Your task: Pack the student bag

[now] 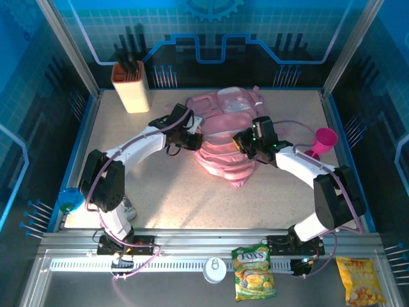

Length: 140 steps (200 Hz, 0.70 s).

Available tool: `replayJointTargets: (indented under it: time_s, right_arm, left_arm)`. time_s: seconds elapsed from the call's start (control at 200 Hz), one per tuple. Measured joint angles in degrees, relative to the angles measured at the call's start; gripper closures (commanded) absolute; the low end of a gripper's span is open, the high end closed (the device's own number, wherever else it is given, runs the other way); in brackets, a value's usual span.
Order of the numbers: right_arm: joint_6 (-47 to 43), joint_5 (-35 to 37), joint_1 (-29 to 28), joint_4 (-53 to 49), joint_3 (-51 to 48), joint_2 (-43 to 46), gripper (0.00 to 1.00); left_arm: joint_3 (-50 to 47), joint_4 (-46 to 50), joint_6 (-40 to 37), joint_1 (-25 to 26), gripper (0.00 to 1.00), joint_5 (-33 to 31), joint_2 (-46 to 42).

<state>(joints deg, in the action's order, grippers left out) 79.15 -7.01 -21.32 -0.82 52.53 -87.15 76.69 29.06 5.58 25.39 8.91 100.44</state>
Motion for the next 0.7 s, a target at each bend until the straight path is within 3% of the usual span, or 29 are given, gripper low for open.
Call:
replayJointTargets:
  time_s: [0.235,0.415,0.47,0.58,0.7]
  right_arm:
    - [-1.22,0.02,0.07,-0.5,0.5,0.46,0.81]
    - [-2.21,-0.02,0.13,-0.61,1.33,0.46,0.79]
    - [-2.51,-0.02,0.13,-0.68,1.36,0.46,0.72]
    - [-3.87,0.17,0.42,-1.79,1.36,0.48,0.5]
    - [-7.5,0.61,0.66,-3.3,1.4,1.38,0.32]
  left_arm:
    - [4.17,1.27,0.55,-1.75,1.0,-0.46,1.88]
    - [12.46,6.25,1.55,-3.02,0.89,-1.05,7.91]
    - [14.03,6.82,1.95,-3.34,0.83,-1.57,9.11]
    - [14.58,6.95,3.37,-4.5,0.77,-3.32,9.25]
    - [12.85,7.06,6.58,-6.14,0.59,-5.03,7.5]
